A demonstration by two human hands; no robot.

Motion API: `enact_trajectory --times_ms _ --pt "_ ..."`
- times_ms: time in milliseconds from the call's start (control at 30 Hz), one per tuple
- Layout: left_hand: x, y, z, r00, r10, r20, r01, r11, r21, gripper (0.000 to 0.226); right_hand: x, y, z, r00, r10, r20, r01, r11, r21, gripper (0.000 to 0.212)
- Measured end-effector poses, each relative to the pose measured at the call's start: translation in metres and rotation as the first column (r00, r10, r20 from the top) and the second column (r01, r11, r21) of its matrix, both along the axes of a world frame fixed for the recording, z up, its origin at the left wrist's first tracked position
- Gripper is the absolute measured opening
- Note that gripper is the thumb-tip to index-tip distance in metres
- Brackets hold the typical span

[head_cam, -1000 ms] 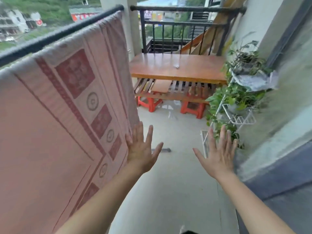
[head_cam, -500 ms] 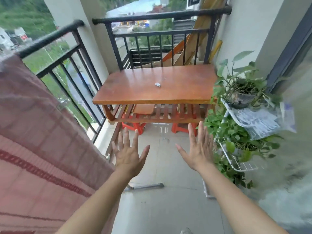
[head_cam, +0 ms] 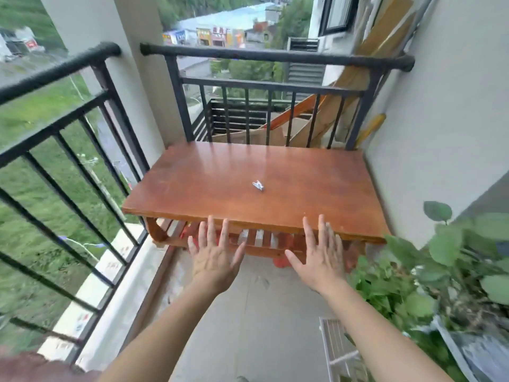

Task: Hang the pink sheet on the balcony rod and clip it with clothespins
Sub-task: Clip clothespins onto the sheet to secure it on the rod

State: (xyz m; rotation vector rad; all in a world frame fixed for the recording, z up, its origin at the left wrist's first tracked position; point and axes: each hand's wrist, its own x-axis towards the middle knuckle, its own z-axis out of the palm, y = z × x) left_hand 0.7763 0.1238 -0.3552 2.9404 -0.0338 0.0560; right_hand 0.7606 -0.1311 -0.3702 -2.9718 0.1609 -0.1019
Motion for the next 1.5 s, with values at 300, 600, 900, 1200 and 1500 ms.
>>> enact_trajectory --times_ms 300,600,900,1200,1500 --pt "0.153 -0.015 -0.021 0.990 -0.092 -0.110 0.096 0.995 0.027 0.073 0.146 -0.009 -0.031 0.991 -0.011 -0.131 0.014 1.000 0.019 0.087" --pt "0.303 -0.040 -0.106 0.948 0.069 -0.311 -0.052 0.997 0.064 0.072 0.344 -0.015 -0.107 0.930 0.154 -0.333 -0.099 0.979 0.176 0.071" --pt "0.355 -0.044 -0.180 0.828 0.171 -0.533 -0.161 0.985 0.065 0.068 0.466 0.010 -0.166 0.843 0.347 -0.411 -0.287 0.936 0.203 0.066" --pt "0.371 -0.026 -0.226 0.674 0.202 -0.710 -0.261 0.965 0.026 0.064 0.514 0.039 -0.213 0.827 0.383 -0.411 -0.316 0.922 0.223 0.029" --pt "0.365 0.013 -0.196 0.696 0.212 -0.686 -0.331 0.943 -0.044 0.062 0.495 0.057 -0.187 0.789 0.416 -0.452 -0.297 0.902 0.312 0.057"
